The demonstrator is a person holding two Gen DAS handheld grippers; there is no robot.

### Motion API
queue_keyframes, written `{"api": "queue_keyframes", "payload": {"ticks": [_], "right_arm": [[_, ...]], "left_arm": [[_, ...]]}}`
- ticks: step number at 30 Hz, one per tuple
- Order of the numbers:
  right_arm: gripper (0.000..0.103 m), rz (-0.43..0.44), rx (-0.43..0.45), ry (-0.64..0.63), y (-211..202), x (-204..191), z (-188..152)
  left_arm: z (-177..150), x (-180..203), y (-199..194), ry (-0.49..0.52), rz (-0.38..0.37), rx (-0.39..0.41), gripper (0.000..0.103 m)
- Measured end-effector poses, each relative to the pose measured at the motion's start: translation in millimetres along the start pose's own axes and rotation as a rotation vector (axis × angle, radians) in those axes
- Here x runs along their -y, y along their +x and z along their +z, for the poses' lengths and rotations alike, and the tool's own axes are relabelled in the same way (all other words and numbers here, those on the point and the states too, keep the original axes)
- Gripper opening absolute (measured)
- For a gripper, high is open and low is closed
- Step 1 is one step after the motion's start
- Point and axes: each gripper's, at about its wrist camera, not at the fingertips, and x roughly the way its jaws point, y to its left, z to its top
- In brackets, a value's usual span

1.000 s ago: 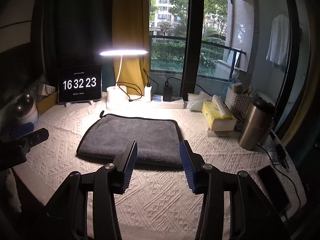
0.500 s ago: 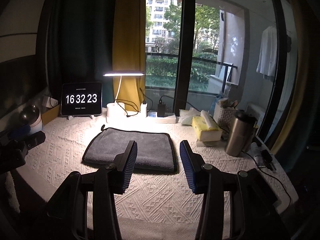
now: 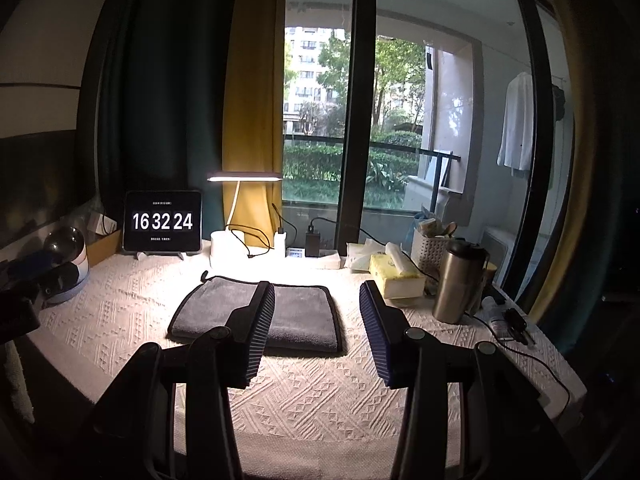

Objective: Fold towel

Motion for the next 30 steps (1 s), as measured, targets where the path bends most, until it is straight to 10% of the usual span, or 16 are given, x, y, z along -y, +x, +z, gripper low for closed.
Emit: {"api": "queue_keyframes", "payload": {"ticks": [30], "right_arm": [[0.052, 0.007, 0.015, -0.017, -6, -6, -15]], "left_arm": [[-14, -2, -14, -0.001, 0.093, 0.068, 0.091]]}}
